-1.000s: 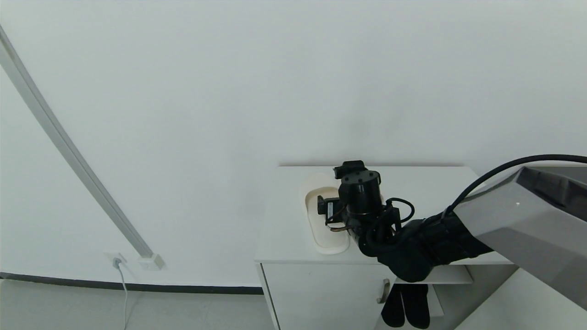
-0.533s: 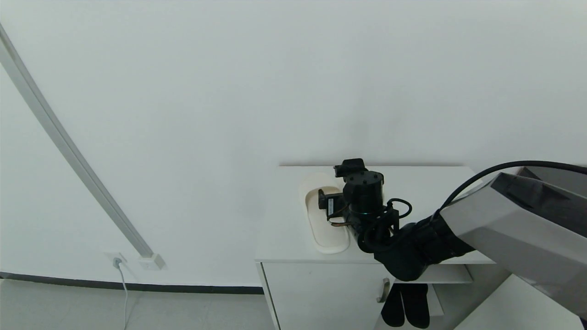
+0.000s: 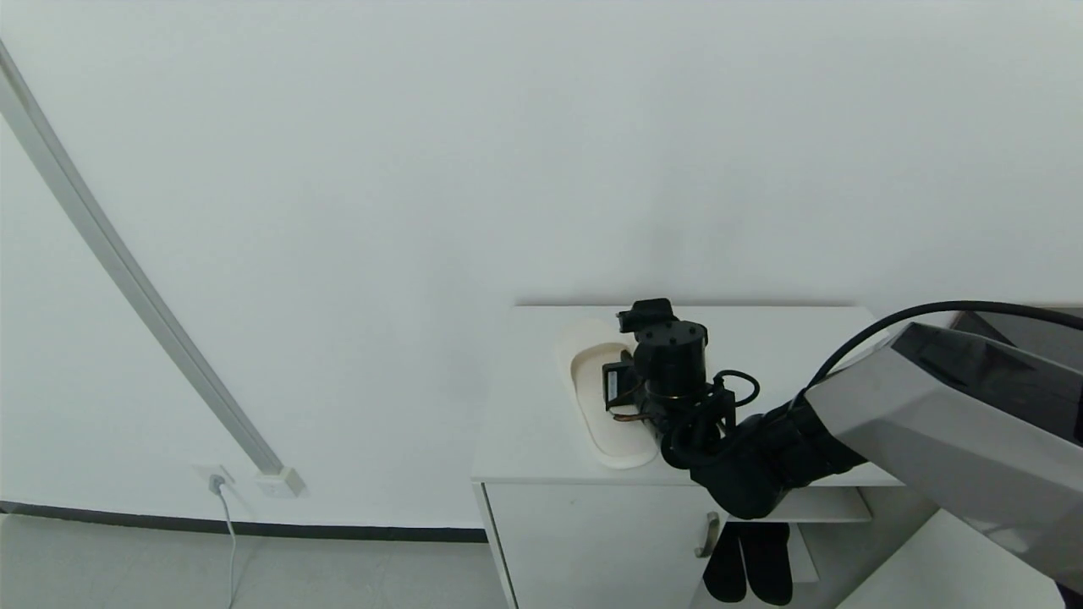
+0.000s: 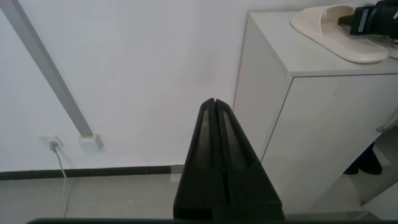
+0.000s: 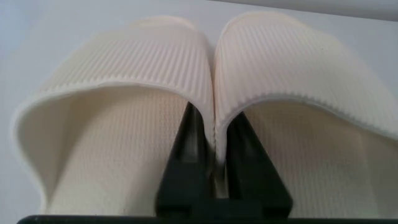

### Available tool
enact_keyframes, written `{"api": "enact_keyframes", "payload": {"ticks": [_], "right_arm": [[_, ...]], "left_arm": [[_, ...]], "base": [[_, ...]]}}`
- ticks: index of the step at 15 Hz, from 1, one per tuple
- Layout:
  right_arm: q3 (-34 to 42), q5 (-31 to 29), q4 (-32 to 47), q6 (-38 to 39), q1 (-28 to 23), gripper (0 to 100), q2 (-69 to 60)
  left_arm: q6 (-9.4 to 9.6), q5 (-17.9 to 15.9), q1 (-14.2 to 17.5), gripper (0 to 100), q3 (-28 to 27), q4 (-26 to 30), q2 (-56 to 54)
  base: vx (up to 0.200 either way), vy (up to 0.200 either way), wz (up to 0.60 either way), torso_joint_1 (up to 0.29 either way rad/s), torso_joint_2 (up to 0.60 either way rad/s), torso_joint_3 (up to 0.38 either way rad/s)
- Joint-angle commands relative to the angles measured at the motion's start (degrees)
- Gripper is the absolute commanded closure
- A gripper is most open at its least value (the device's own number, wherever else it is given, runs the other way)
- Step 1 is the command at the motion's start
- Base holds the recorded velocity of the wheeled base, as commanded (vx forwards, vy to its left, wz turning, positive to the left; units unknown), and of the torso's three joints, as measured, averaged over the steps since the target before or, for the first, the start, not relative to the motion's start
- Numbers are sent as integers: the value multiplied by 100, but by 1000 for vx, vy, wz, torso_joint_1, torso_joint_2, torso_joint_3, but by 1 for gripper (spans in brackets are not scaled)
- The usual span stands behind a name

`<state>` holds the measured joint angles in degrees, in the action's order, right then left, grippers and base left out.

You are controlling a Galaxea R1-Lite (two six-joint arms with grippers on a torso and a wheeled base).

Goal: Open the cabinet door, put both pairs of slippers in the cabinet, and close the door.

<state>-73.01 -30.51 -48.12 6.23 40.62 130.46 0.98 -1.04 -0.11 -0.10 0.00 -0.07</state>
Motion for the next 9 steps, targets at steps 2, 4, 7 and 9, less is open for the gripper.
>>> {"api": "enact_keyframes", "payload": {"ticks": [2,4,7,9], "right_arm": [[32,-16,-14,1,16,100,-74],[155,-7,-14,1,60,100,-276],[656,230,-5,-8,201,100,-909],[1043,432,39,-8,271,100,-1392]], "left_arm": [[-1,-2,2,100,1,0,7],[-1,-2,2,100,1,0,7],[-1,-2,2,100,1,0,7],[-1,-2,2,100,1,0,7]], "base": [[0,0,0,0,0,0],[0,0,0,0,0,0],[0,0,0,0,0,0],[0,0,0,0,0,0]]}}
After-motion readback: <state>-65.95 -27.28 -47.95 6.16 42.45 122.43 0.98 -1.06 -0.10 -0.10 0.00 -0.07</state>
